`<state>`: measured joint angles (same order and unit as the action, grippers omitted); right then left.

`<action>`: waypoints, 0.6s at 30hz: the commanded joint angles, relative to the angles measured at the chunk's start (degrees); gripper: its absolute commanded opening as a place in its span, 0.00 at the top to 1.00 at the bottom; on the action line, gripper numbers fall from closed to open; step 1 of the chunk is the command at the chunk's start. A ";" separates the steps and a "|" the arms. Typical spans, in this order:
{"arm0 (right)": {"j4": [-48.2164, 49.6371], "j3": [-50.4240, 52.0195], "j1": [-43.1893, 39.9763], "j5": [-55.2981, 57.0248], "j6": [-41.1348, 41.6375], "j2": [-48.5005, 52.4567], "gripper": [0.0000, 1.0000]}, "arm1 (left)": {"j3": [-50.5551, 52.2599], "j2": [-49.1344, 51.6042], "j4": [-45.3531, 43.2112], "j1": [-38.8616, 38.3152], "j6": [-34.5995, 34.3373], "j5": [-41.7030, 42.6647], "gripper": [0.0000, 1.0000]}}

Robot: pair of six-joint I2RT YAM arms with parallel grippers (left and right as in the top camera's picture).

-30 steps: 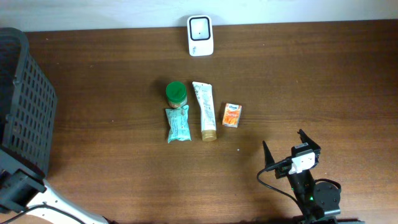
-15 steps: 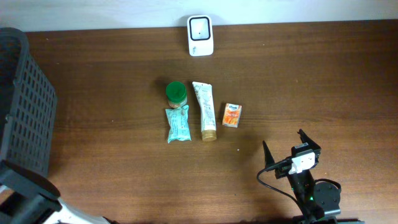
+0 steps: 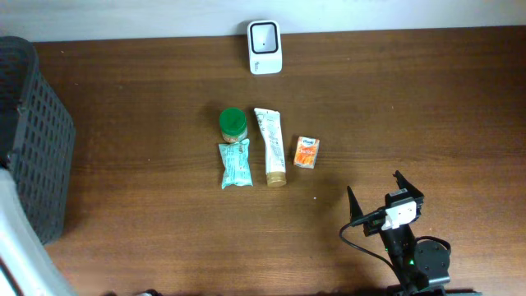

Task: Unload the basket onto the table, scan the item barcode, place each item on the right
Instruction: 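Lift the beige bag out and lay it left of the green packet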

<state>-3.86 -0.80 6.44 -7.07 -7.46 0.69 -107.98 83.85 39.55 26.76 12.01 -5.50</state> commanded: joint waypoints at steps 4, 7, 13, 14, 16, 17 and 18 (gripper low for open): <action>-0.07 0.48 0.39 0.26 0.70 -0.33 0.02 | -1.42 -4.35 12.28 -15.02 -9.90 10.71 1.00; -0.07 0.48 0.39 0.26 0.70 -0.33 0.02 | 0.33 -2.03 18.10 -22.12 -9.88 10.67 1.00; -0.07 0.48 0.39 0.26 0.70 -0.33 0.02 | 7.06 4.35 22.69 -29.64 -20.94 10.67 1.00; -0.07 0.48 0.39 0.24 0.70 -0.33 0.02 | 8.35 5.75 22.69 -30.27 -23.58 10.67 1.00; -0.07 0.48 0.39 0.26 0.70 -0.33 0.02 | 10.56 8.31 22.69 -31.06 -28.96 10.64 1.00; -0.07 0.48 0.39 0.26 0.70 -0.33 0.02 | 11.52 9.44 22.69 -31.19 -31.26 10.64 1.00; -0.07 0.48 0.39 0.26 0.70 -0.33 0.02 | 12.37 10.56 22.71 -31.28 -33.77 10.64 1.00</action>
<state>-3.86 -0.80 6.44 -7.07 -7.46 0.69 -97.73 92.20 62.83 -3.97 -10.52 4.75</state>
